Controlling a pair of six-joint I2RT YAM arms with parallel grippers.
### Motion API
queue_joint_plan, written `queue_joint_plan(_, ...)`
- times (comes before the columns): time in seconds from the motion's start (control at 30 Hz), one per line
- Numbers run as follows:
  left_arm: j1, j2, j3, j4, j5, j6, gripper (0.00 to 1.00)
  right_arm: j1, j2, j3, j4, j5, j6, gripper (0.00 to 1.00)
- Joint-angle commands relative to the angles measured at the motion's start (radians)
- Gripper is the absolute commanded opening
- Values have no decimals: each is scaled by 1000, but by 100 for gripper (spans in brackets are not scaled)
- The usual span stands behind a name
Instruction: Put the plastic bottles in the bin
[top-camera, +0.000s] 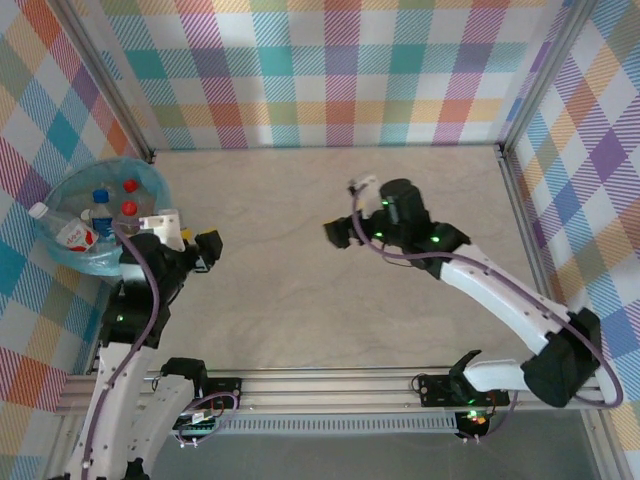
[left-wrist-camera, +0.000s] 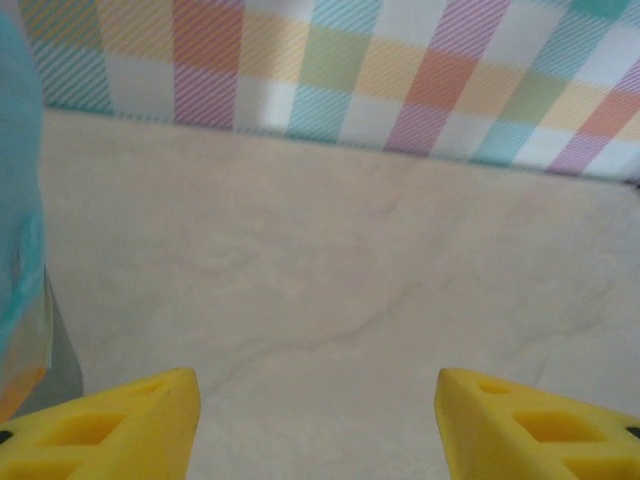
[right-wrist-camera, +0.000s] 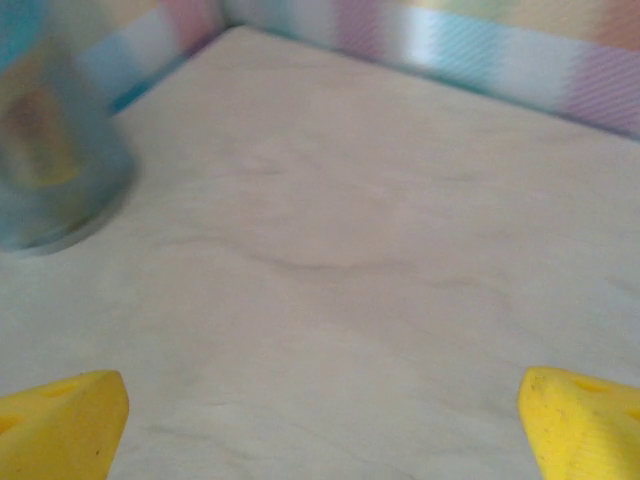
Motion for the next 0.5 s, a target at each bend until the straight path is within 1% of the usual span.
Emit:
queue_joint_plan(0.0,-58,53,-9,91,-189,-27,64,-90,-92,-124,97,125,14,100)
queue_joint_plan(0.07,-126,114,-46,154,-272,-23,65,-142,-139,-204,161,182,-27,100)
queue_joint_plan(0.13,-189,188,-118,313,-310,45,66,-198,-172,-280,232,239,-60,100)
queue_joint_plan(0.2,-219,270,-180,453,-325,111,67,-261,-188,-340,277,257,-63,100)
queue_joint_plan(0.3,-222,386,-248,639,-350,174,68,-362,-185,-423,339,236,-31,100)
queue_joint_plan(0.37,-222,455,-282,753,-368,227,69,-410,-173,-488,415,209,-21,100)
queue_joint_plan(0.47,-212,565,-284,829,-397,274,69,-455,-138,-573,532,177,-29,100)
